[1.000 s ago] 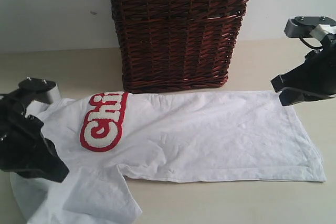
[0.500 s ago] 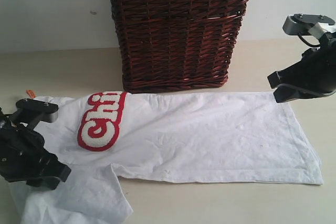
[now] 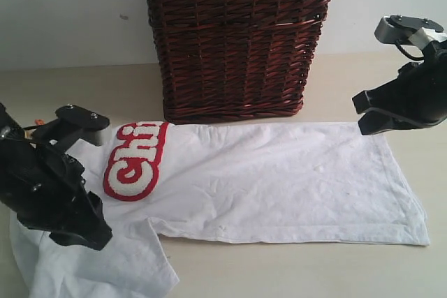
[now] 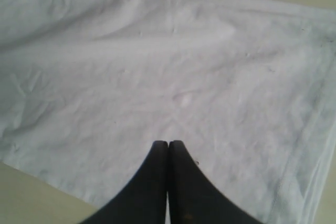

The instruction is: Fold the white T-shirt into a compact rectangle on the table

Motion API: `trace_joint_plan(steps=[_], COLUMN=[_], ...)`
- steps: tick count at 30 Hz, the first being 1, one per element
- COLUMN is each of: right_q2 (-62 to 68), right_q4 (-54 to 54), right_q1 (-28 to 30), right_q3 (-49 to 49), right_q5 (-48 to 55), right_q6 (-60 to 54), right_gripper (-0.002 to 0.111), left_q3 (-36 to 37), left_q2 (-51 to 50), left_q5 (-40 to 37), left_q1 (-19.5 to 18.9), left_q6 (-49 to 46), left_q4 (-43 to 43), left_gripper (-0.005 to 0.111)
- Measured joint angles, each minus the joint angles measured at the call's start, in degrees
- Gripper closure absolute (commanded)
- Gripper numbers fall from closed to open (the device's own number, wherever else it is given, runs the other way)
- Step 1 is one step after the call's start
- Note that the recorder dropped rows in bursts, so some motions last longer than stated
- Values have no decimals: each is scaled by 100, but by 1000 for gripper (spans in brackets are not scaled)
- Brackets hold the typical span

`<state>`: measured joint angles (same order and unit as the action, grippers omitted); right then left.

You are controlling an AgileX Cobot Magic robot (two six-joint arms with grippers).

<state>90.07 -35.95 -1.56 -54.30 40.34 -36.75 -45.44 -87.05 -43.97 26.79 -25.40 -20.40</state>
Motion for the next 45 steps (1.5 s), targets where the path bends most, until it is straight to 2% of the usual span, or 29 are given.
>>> trace_joint_plan(steps=[7,11,15,17,19,26,32,37,41,45], right_q2=[0,0,0,0,0,0,0,0,0,0], right_q4=[-137,-164,-173,-173,-200,-214,-227,-263,-263,-263], right_q1=[0,0,0,0,0,0,0,0,0,0], right_q3=[0,0,0,0,0,0,0,0,0,0], right_q5=[12,25,25,25,25,-31,-34,-34,-66,-73], right_q6=[-150,-165,-165,-165,-175,-254,-254,-267,-294,-321], right_gripper=[108,108,108,108,108,108,108,108,108,108], left_q3=[788,963,976,976,976,976,601,-146,-818,-1232], left_q2=[-51,-374,-632,-705,-744,-801,-834,-715,-521,-509], left_q5=[268,613,899,964,974,788,-253,-1242,-1298,-1022], left_q1=[1079,1383,1452,1452,1452,1452,1452,1452,1452,1452], left_q6=[-175,-202,-177,-160,-160,-160,-247,-607,-979,-1147], left_q4=[445,707,888,919,933,957,944,943,1355,2439], left_gripper=[37,35,35,39,49,107,107,107,107,107])
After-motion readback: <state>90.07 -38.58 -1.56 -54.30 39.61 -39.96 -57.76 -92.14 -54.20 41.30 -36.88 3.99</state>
